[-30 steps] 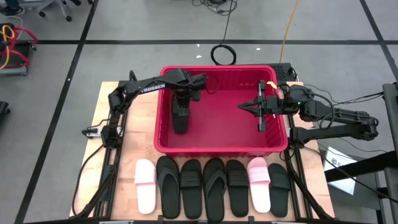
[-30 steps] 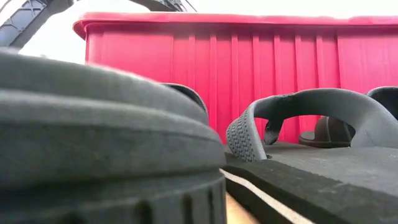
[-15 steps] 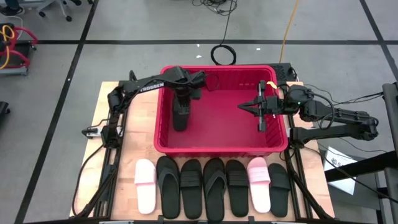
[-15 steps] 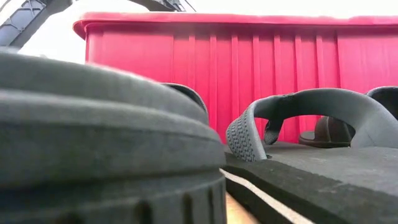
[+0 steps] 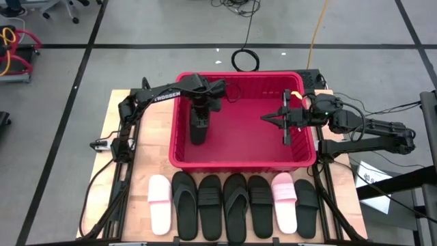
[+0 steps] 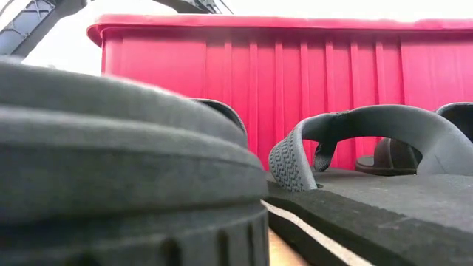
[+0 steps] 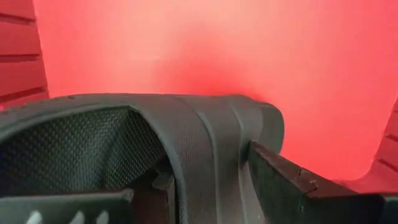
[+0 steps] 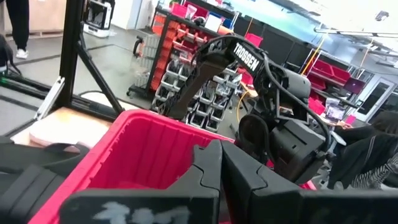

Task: Pick and place slides into bin
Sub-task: Put the black slide into the red bin

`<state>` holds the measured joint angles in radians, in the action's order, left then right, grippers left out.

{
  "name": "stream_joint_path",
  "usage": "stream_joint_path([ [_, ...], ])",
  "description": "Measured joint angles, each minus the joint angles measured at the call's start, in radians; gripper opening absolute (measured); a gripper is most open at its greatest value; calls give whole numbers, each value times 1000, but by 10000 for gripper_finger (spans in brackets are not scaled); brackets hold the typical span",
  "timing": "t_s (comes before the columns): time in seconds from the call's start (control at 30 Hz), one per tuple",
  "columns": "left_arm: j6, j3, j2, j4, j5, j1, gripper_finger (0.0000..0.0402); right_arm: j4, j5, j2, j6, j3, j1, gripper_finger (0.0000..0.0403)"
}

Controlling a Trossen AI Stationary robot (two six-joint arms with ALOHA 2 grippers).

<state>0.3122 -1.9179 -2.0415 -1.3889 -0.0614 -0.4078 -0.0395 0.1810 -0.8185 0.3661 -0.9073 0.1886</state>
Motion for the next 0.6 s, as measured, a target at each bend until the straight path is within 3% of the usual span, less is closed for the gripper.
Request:
stream_joint_path([
  [0.17,44,0,0,3,9,4,135,-1,0,0,-5,0,0,0],
  [0.4,92,0,0,-2,10,4,15,-3,0,0,-10,0,0,0],
  [0.6,115,0,4,-11,-56,0,6,9,-1,0,-20,0,0,0],
])
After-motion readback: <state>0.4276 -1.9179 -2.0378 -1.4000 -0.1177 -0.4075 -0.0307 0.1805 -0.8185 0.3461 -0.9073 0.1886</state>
